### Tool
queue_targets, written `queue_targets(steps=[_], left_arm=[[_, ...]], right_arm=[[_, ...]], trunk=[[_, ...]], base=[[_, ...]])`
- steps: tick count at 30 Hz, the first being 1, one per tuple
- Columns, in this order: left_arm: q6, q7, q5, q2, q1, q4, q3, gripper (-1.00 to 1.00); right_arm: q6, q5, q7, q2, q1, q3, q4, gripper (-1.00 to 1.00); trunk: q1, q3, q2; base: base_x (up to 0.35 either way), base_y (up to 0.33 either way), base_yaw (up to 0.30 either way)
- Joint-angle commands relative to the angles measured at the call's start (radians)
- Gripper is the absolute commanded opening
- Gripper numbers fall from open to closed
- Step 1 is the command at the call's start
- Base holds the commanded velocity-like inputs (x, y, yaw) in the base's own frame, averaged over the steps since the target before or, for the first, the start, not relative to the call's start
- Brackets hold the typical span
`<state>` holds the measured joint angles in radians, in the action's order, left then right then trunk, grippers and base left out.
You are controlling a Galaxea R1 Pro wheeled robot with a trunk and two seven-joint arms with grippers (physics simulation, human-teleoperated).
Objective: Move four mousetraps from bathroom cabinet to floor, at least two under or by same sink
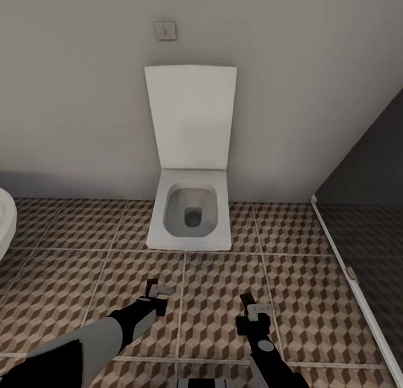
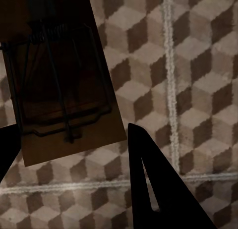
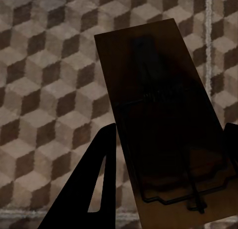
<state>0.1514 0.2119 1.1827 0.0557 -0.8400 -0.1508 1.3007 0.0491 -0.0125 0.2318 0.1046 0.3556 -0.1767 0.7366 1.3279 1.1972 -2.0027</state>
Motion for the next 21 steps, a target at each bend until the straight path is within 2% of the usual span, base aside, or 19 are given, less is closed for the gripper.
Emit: queue_targets(steps=[1,10,21], left_arm=[[0.005,0.007,0.002,-0.001,-0.001,-0.003,0.006,-1.00],[0.005,0.007,0.002,-0.001,-0.001,-0.002,0.006,-1.00],[0.005,0.007,0.002,-0.001,-0.001,-0.003,0.006,-1.00]], right_arm=[[0.005,-0.003,0.008,0.000,0.000,-0.004,0.001,-1.00],[0.005,-0.003,0.008,-0.002,0.000,-0.004,0.001,-1.00],[0.005,-0.003,0.008,-0.002,0.000,-0.004,0.001,-1.00]], trunk=[[0.000,0.001,0.000],[0.031,0.027,-0.056],[0.073,0.077,-0.133]], base=[[0.000,0.000,0.000],[0.000,0.000,0.000],[0.000,0.000,0.000]])
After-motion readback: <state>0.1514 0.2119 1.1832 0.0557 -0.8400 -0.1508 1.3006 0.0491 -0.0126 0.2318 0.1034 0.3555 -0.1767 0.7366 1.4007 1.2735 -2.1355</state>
